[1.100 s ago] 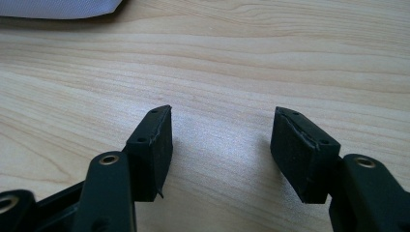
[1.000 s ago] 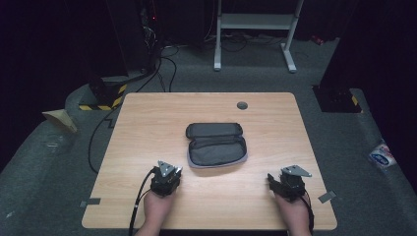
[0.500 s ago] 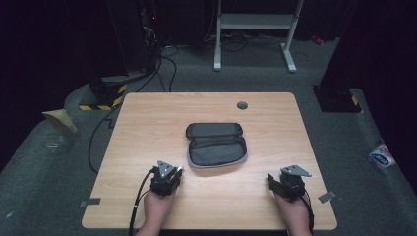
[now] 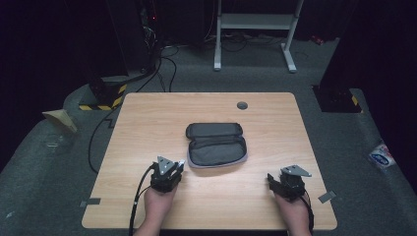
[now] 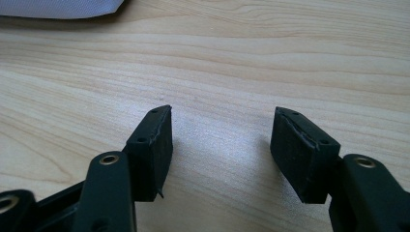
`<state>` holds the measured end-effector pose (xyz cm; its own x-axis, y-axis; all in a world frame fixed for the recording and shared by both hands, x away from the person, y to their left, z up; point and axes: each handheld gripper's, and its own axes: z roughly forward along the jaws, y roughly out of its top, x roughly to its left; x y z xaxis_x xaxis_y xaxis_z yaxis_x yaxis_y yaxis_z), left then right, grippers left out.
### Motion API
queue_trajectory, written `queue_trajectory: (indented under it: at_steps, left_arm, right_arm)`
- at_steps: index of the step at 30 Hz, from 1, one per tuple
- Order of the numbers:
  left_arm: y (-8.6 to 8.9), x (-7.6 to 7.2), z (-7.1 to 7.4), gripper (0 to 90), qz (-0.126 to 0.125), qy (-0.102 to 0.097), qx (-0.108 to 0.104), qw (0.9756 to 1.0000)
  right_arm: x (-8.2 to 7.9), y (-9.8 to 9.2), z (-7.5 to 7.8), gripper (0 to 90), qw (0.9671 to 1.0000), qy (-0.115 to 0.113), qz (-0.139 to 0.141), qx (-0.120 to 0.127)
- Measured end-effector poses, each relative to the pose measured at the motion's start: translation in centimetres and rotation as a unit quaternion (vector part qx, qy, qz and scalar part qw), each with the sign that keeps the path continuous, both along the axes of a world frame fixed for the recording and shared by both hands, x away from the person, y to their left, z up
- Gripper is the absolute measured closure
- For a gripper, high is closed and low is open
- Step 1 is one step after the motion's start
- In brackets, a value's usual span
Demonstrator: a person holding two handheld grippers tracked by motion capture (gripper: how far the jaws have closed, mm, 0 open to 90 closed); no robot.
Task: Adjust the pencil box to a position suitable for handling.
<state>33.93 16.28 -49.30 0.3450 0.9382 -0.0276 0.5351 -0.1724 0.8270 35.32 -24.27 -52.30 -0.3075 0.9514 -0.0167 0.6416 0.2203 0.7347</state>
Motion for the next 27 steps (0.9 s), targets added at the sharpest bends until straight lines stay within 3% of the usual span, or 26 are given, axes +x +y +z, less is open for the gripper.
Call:
queue_trajectory:
  at_steps: [16,27]
  left_arm:
    - [-1.4,0.5,2.4,73.5,-0.02,-0.028,-0.004,0.9994]
    - [-2.7,0.9,3.5,73.5,-0.034,-0.033,0.0,0.9989]
  right_arm:
    - [0.0,0.0,0.0,40.4,1.0,0.0,0.0,0.0]
    - [0.0,0.0,0.0,40.4,1.0,0.0,0.001,0.0]
